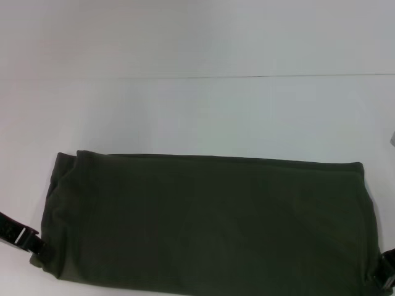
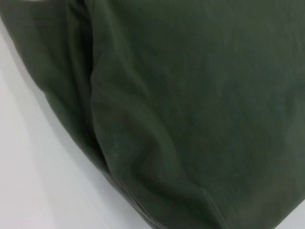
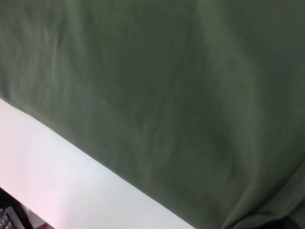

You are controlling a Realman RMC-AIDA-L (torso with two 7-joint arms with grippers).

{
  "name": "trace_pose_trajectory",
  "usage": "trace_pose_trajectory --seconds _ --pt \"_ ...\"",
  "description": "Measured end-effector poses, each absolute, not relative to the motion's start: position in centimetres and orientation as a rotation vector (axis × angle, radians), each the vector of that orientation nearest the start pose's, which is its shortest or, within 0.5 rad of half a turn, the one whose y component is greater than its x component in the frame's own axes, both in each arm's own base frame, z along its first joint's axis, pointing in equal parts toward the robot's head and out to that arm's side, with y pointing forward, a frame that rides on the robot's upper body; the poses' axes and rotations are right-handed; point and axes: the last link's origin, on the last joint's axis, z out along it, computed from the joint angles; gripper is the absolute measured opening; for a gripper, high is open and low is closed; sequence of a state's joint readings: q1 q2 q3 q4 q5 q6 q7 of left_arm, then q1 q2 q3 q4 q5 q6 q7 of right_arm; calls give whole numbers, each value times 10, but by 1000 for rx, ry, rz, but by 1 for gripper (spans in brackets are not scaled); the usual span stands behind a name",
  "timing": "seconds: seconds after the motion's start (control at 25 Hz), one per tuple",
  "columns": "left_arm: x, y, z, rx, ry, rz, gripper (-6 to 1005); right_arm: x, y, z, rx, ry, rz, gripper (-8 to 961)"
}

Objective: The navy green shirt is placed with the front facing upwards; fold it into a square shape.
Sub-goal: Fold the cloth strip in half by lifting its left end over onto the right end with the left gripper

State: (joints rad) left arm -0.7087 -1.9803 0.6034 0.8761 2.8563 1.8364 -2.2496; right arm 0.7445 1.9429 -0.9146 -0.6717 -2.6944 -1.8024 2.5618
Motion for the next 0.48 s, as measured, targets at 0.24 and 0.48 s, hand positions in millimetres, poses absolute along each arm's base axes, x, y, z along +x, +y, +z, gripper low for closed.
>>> trace_pose_trajectory --seconds 0.24,0.48 --pt "-293 330 69 -2516 -1632 397 34 283 322 36 -2378 1964 -693 77" --pt "-294 330 67 -2513 -1631 398 34 281 321 44 -2373 1985 -694 196"
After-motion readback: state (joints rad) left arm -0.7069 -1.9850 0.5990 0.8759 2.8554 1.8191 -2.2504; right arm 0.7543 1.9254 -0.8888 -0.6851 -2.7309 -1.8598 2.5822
